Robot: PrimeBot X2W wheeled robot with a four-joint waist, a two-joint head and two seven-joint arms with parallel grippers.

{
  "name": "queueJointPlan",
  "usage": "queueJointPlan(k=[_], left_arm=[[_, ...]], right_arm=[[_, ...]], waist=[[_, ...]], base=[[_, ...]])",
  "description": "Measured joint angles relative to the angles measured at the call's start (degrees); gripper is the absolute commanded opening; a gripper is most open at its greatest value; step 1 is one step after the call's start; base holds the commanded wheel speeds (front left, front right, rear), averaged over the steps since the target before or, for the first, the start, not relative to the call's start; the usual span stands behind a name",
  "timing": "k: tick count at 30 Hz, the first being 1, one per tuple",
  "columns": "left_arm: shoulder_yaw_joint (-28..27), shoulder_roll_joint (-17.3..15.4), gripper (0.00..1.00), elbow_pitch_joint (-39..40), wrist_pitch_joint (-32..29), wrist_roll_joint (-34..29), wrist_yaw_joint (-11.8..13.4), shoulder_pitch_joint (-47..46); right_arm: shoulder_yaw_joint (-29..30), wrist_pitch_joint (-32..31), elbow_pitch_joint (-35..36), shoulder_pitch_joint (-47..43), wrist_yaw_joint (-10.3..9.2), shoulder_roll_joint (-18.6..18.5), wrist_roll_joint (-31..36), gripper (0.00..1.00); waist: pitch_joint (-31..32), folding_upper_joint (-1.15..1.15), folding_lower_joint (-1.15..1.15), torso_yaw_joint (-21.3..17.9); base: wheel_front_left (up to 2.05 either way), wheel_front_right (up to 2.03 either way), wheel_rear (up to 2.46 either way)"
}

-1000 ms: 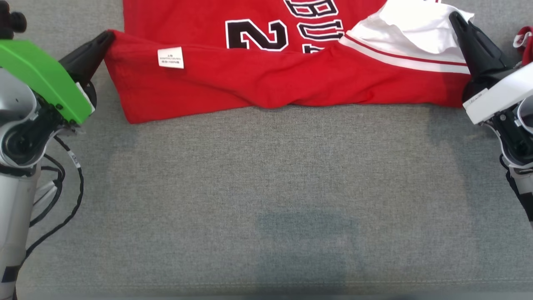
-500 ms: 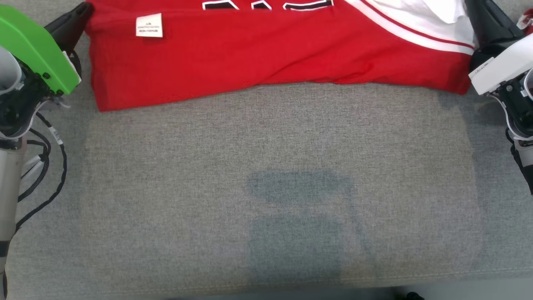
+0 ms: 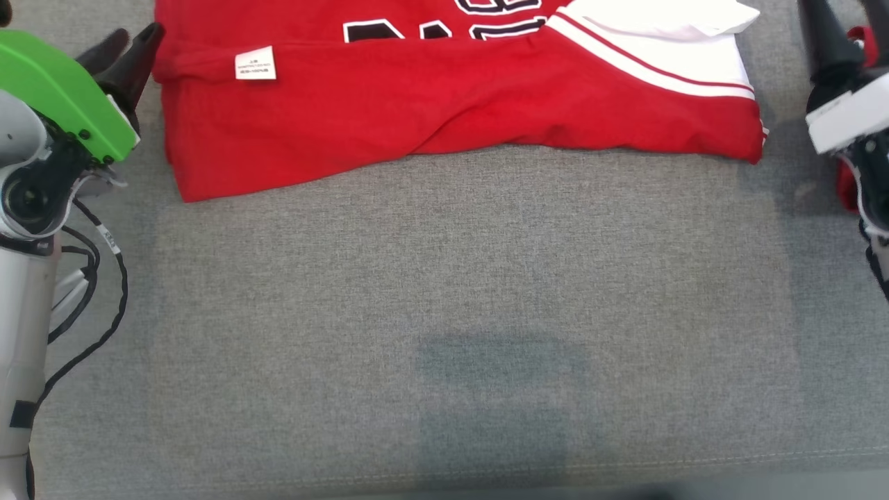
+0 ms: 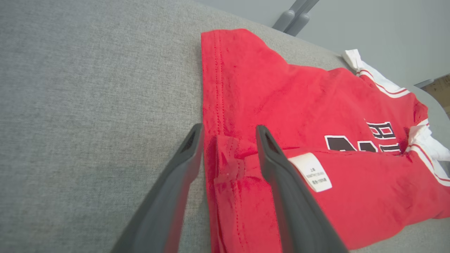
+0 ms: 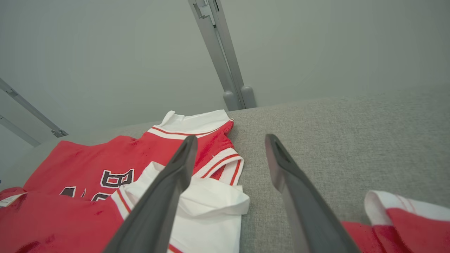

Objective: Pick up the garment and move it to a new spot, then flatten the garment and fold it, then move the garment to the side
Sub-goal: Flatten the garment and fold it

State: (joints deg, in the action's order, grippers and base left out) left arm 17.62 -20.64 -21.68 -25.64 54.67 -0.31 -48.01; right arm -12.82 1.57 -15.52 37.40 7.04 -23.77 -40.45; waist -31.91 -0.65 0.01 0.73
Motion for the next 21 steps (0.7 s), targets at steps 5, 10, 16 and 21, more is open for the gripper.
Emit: queueJointPlan(k=[5, 10, 16, 21], left_arm=[[-2.16, 0.30, 1.00, 2.42, 3.12, 1.93, -1.12, 2.64], [-1.34, 1.20, 1.00, 3.98, 2.99, 4.01, -2.15, 9.88], [-0.42, 1.71, 1.00, 3.55, 3.00, 4.47, -2.22, 14.35], [-0.34, 1.76, 1.00, 3.58, 3.01, 4.99, -2.27, 15.41]], right_arm=[[-2.19, -1.02, -0.75, -5.70, 0.00, -0.19, 0.15, 1.00], [-5.58, -3.86, -0.22, -9.73, 0.01, -0.18, 0.18, 1.00], [-6.22, -4.97, 1.18, -11.10, -0.01, -1.76, 1.55, 1.00], [-7.12, -7.20, 3.19, -10.98, -1.65, -2.24, 3.41, 1.00]], waist=[[1.98, 0.00, 0.00, 0.55], [3.45, 0.00, -0.01, 0.93], [4.09, 0.00, -0.01, 1.75], [4.50, 0.00, -0.01, 1.87]], base=[[0.00, 0.00, 0.00], [0.00, 0.00, 0.00], [0.00, 0.00, 0.00], [0.00, 0.00, 0.00]])
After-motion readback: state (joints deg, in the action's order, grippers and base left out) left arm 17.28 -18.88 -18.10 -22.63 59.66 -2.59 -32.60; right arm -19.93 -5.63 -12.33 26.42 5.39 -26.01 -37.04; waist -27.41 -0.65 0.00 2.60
